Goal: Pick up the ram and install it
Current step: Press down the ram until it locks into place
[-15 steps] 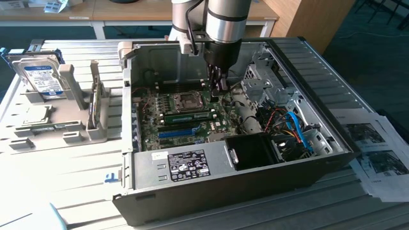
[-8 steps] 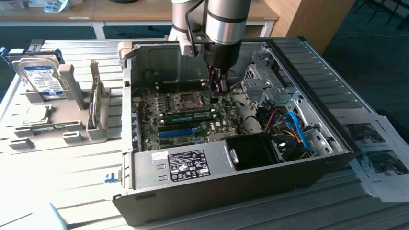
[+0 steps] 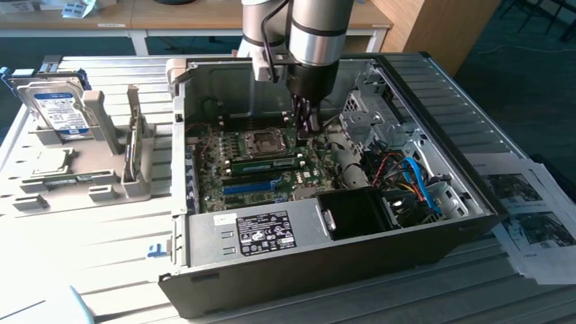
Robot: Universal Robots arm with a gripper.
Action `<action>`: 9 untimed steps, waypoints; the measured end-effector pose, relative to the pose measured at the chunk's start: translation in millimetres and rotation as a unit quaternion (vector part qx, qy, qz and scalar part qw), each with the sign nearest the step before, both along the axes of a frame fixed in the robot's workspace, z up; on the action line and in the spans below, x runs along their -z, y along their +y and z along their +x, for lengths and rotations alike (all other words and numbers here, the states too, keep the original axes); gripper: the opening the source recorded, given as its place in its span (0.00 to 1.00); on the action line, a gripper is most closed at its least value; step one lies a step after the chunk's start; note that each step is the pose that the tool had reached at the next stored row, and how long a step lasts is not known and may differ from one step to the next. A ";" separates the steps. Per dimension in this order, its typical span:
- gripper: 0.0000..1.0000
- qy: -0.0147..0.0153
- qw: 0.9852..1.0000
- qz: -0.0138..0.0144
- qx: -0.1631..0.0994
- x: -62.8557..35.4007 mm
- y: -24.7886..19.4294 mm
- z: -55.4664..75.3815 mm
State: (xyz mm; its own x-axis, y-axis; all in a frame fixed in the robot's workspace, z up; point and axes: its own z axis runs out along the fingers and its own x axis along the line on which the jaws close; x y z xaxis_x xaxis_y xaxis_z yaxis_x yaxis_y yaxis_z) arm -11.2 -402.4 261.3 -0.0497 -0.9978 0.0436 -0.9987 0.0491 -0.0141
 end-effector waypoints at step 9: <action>0.10 0.000 1.000 0.000 0.000 4.7 0.0 0.0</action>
